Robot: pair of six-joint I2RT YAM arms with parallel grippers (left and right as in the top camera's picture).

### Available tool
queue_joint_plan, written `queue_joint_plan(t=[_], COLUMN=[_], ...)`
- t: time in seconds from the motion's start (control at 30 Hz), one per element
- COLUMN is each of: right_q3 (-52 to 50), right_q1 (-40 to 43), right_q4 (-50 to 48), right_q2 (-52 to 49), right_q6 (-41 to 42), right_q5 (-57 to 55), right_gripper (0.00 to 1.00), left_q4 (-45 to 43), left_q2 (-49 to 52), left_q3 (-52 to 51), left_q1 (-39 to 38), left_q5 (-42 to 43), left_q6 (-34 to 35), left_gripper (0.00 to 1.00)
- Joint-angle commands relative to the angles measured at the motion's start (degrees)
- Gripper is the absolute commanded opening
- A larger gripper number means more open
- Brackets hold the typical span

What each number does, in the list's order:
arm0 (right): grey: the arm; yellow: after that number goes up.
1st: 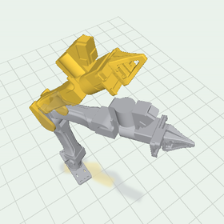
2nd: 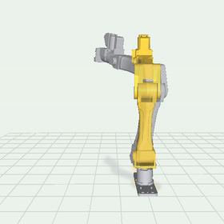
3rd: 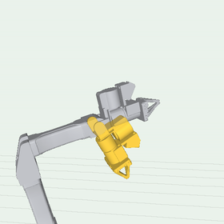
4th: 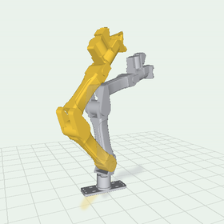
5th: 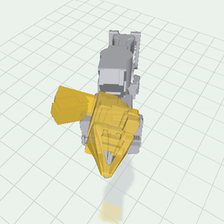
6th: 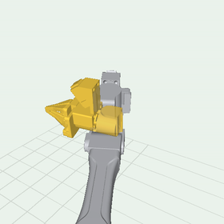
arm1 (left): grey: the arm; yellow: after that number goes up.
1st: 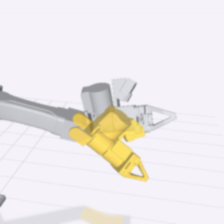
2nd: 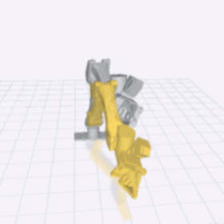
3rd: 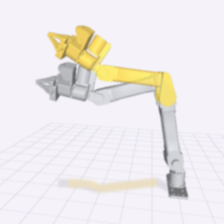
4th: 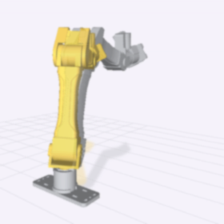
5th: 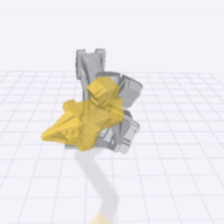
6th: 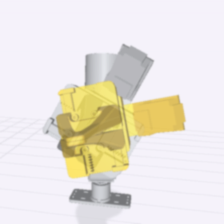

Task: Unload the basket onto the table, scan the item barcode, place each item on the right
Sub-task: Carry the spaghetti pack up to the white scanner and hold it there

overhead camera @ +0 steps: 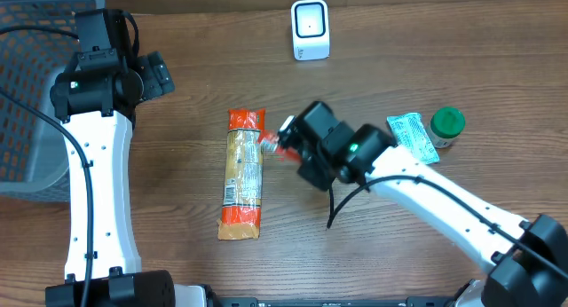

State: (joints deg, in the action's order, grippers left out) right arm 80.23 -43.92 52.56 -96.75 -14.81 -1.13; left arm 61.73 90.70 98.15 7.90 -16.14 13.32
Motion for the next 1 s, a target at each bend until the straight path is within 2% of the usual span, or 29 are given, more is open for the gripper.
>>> queue_joint_plan(t=[0.0,0.2,0.37,0.5,0.63,0.87,0.97], right_q3=[10.0,20.0,21.1,21.0,21.0,21.0,21.0], right_q1=[2.3,4.0,4.2,4.3,4.4,4.6,5.7], right_q4=[2.6,5.5,4.4,-1.6,-8.7,-21.0,-26.6], right_q2=[0.7,0.2,-1.3,-4.3,-8.0,-15.6,-19.1], right_q6=[0.9,-1.3,-11.6,-11.9,-14.7,-25.5,-27.1], right_q5=[-3.8,-7.2,-14.0,-25.5,-32.1,-42.9,-47.2], right_gripper=[0.03,0.03,0.03,0.03,0.03,0.03,0.03], left_q4=[0.0,0.0,0.0,0.0,0.0,0.0,0.0], left_q2=[-0.8,-0.8,-0.8,-0.8,-0.8,-0.8,-0.8], left_q3=[1.0,1.0,1.0,1.0,1.0,1.0,1.0], left_q1=[0.0,0.0,0.0,0.0,0.0,0.0,0.0], left_q5=[-0.8,-0.8,-0.8,-0.8,-0.8,-0.8,-0.8], left_q6=[-0.5,-0.5,-0.5,-0.5,-0.5,-0.5,-0.5], left_gripper=[1.0,1.0,1.0,1.0,1.0,1.0,1.0])
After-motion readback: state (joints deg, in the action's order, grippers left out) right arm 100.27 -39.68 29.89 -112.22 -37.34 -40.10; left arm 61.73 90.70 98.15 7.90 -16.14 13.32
